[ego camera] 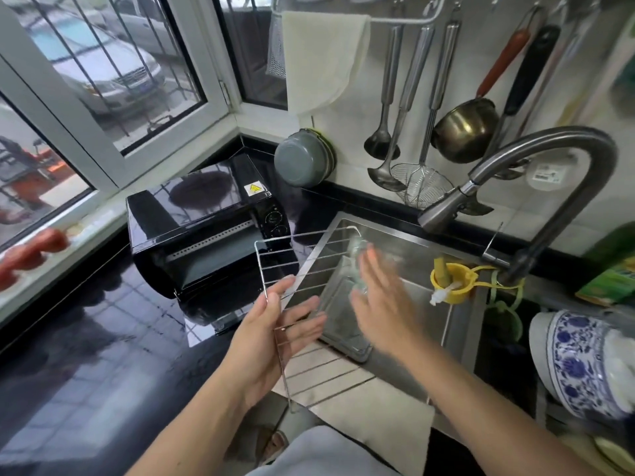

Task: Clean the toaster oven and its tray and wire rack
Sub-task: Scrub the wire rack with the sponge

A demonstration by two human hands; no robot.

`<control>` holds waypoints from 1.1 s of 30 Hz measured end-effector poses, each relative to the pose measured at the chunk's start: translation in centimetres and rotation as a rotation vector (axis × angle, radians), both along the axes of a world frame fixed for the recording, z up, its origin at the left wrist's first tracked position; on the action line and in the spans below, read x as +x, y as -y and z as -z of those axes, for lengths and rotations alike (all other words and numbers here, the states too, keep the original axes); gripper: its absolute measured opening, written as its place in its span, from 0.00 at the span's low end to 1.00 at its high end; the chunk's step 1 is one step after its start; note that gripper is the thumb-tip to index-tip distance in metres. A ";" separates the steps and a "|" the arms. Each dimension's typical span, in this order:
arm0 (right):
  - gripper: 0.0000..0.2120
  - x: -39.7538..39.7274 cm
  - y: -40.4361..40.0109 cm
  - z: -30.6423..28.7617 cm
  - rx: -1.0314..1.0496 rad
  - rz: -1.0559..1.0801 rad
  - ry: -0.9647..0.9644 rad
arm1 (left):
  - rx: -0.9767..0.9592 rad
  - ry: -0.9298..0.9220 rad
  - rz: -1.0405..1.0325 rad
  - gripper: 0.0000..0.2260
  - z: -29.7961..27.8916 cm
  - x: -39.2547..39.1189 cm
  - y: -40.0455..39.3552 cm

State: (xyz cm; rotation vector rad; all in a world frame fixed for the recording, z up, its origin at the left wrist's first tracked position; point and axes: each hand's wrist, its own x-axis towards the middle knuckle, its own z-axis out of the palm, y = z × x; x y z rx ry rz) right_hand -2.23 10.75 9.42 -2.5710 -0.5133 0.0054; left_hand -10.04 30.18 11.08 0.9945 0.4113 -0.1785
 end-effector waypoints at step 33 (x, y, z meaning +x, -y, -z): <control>0.09 -1.0 8.5 11.1 1.304 1.345 -0.811 | 1.052 0.097 0.465 0.14 9.3 13.2 6.4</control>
